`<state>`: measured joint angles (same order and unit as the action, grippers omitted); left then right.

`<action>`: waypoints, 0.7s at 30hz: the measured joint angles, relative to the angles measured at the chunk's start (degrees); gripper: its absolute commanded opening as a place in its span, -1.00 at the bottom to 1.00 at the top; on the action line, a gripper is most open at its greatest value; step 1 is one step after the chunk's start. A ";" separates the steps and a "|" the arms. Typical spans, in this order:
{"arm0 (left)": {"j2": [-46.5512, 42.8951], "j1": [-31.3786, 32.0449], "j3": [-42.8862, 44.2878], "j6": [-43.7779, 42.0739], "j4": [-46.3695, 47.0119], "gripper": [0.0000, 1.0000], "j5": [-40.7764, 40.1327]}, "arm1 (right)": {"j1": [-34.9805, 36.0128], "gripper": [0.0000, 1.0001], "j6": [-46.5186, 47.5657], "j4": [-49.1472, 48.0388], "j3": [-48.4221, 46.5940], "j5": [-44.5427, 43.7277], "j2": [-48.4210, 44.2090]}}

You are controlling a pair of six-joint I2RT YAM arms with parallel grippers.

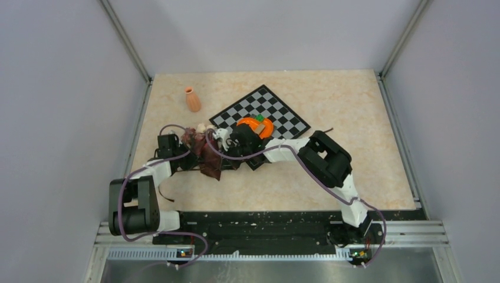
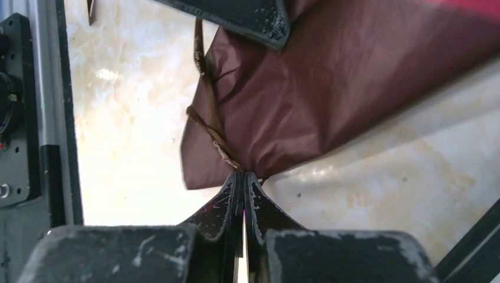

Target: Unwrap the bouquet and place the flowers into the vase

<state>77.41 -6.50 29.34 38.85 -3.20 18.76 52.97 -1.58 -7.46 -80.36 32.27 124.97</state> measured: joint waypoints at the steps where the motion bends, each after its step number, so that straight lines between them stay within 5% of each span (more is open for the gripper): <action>1: 0.00 0.00 0.00 0.00 -0.02 -1.00 0.00 | 0.11 -1.00 -0.17 -0.22 0.81 -0.28 -0.68; 21: 0.02 0.00 0.02 -0.94 -0.02 -1.00 -0.20 | 1.38 -0.98 -3.52 -0.42 13.22 -3.72 -12.39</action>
<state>77.43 -6.50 29.36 37.91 -3.22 18.57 54.35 -5.10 -7.88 -67.13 28.56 112.57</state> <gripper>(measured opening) 0.011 0.019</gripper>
